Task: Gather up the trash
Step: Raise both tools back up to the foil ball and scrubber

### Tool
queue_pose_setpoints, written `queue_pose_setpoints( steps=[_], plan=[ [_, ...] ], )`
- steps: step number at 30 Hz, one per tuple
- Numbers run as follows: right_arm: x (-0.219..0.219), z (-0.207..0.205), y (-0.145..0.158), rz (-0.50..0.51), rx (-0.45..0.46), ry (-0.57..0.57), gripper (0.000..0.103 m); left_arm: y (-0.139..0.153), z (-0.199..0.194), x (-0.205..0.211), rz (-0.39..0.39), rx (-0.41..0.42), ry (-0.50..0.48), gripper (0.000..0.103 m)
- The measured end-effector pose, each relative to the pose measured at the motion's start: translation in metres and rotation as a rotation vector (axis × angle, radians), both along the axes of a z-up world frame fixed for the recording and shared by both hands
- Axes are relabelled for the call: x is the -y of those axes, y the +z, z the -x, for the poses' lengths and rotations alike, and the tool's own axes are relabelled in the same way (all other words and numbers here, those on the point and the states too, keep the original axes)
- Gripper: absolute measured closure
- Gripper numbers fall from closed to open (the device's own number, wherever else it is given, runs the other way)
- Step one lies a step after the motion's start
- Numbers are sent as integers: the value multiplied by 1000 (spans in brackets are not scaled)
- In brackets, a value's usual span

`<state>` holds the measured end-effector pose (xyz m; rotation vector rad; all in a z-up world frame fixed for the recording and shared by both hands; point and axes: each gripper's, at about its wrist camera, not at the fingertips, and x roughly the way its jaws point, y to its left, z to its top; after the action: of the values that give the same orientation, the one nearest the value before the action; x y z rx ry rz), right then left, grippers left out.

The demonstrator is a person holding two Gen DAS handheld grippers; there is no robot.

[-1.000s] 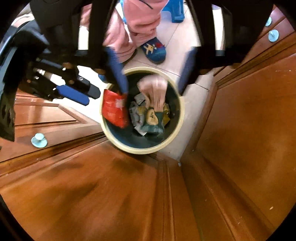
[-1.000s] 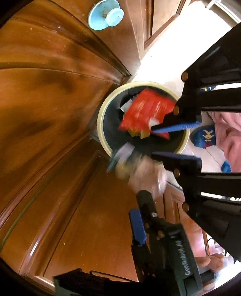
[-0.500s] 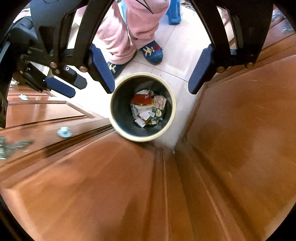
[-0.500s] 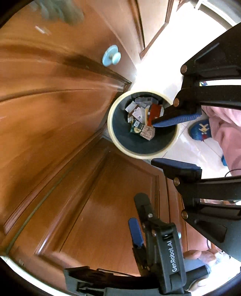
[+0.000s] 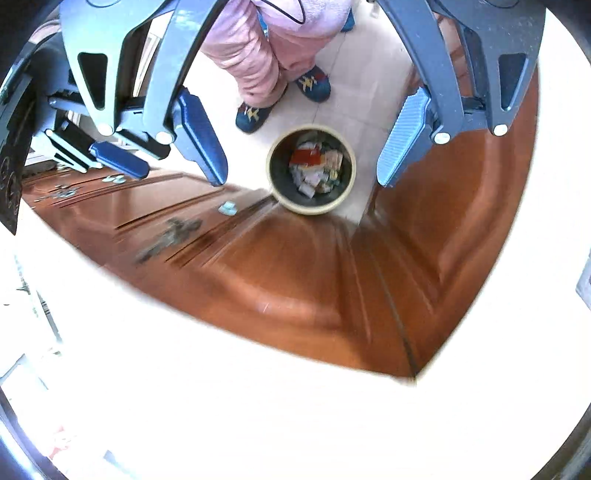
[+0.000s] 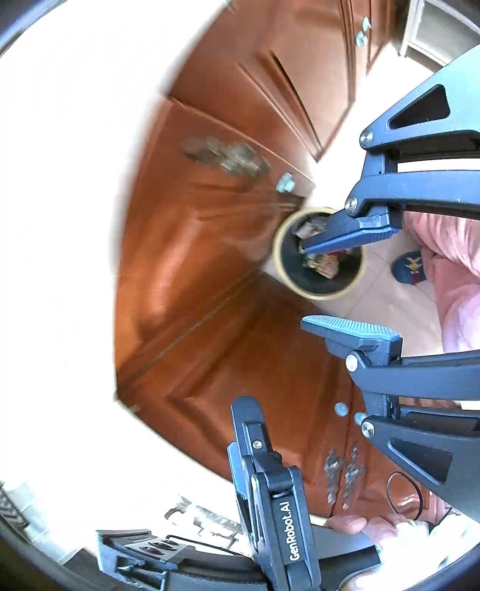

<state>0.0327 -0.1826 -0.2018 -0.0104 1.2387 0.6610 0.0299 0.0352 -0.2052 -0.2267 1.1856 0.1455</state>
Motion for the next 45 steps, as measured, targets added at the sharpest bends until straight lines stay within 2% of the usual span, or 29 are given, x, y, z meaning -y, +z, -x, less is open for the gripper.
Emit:
queue_pose_setpoints(
  steps=[4, 12, 16, 21, 22, 25, 30, 34, 39, 45],
  plan=[
    [13, -4, 68, -13, 106, -36, 66, 58, -3, 6, -25, 88, -38, 22],
    [41, -6, 180, -56, 299, -115, 65, 147, -13, 19, -75, 235, -111, 21],
    [51, -9, 219, -77, 373, -170, 64, 189, -21, 26, -104, 311, -150, 21],
    [61, -21, 265, -91, 410, -230, 64, 240, -38, 31, -155, 380, -174, 21],
    [60, -27, 262, -95, 414, -237, 64, 249, -43, 32, -163, 390, -175, 21],
    [62, -43, 282, -92, 430, -247, 63, 268, -61, 38, -199, 413, -172, 21],
    [64, -96, 302, -98, 435, -248, 61, 287, -101, 44, -275, 414, -165, 21],
    [62, -157, 300, -132, 419, -252, 56, 285, -149, 42, -298, 382, -133, 21],
    [59, -252, 294, -141, 403, -241, 56, 259, -224, 38, -271, 300, -99, 21],
    [58, -378, 276, -146, 311, -234, 56, 229, -337, 36, -228, 191, -70, 21]
  ],
)
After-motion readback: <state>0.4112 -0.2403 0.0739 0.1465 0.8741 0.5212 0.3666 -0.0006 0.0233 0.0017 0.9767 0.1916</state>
